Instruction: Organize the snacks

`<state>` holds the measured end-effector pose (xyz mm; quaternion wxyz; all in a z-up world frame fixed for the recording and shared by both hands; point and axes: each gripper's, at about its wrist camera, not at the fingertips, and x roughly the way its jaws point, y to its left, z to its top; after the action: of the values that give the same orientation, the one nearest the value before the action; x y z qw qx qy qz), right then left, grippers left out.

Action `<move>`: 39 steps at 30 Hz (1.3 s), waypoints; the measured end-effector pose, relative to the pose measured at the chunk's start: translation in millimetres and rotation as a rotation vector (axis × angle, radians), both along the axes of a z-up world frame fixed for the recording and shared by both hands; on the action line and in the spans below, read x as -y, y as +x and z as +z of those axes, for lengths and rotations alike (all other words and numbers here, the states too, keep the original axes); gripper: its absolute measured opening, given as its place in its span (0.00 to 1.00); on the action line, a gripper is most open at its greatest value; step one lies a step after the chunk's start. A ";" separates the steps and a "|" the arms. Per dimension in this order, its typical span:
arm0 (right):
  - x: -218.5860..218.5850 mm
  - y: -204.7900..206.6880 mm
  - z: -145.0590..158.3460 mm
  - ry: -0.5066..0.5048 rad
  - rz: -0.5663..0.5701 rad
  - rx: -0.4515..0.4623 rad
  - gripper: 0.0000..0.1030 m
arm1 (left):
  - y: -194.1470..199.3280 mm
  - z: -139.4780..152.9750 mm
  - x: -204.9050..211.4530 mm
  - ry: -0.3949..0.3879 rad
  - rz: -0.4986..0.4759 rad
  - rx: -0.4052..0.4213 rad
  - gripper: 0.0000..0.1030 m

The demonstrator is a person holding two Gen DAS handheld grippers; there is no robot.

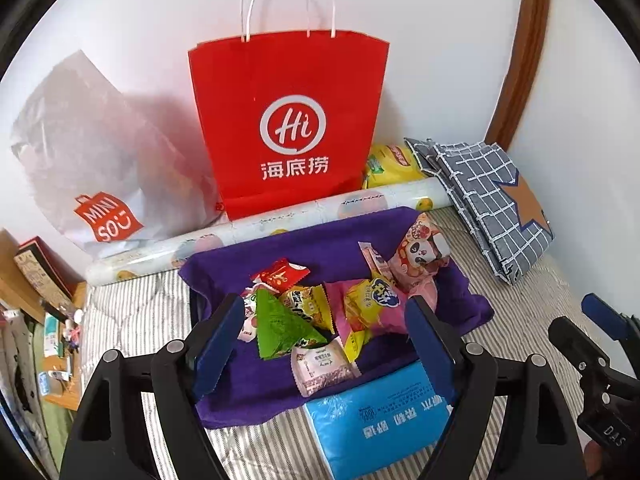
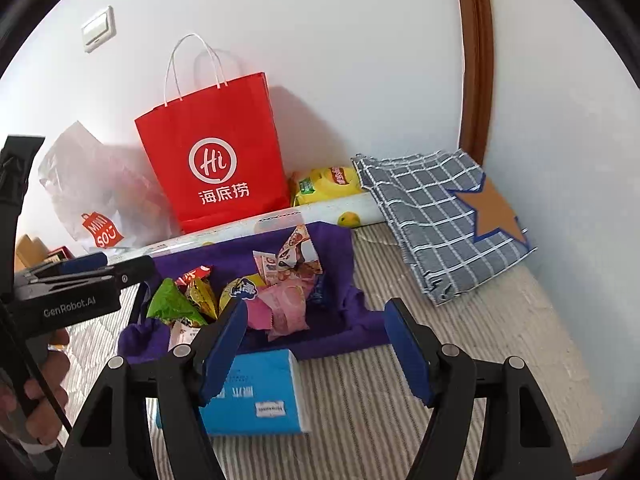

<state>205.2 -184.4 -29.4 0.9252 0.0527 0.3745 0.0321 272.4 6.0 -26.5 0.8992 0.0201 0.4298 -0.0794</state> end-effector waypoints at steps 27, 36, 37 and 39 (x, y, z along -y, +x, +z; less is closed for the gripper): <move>30.8 -130.6 42.2 -0.014 -0.007 0.082 1.00 | -187.9 41.9 15.1 -0.024 0.013 0.126 0.91; 38.0 -174.0 60.3 -0.022 -0.011 0.128 1.00 | -227.1 53.3 24.4 -0.019 0.040 0.152 0.91; 38.6 -178.2 62.1 -0.018 -0.012 0.134 1.00 | -230.0 54.2 25.0 -0.018 0.040 0.153 0.91; 39.0 -182.7 63.7 -0.015 -0.011 0.138 1.00 | -236.3 56.3 27.1 -0.011 0.041 0.159 0.91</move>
<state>22.5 -223.3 34.3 0.9493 0.0454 0.3099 0.0277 36.1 -21.1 29.8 0.9321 0.0128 0.3568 -0.0613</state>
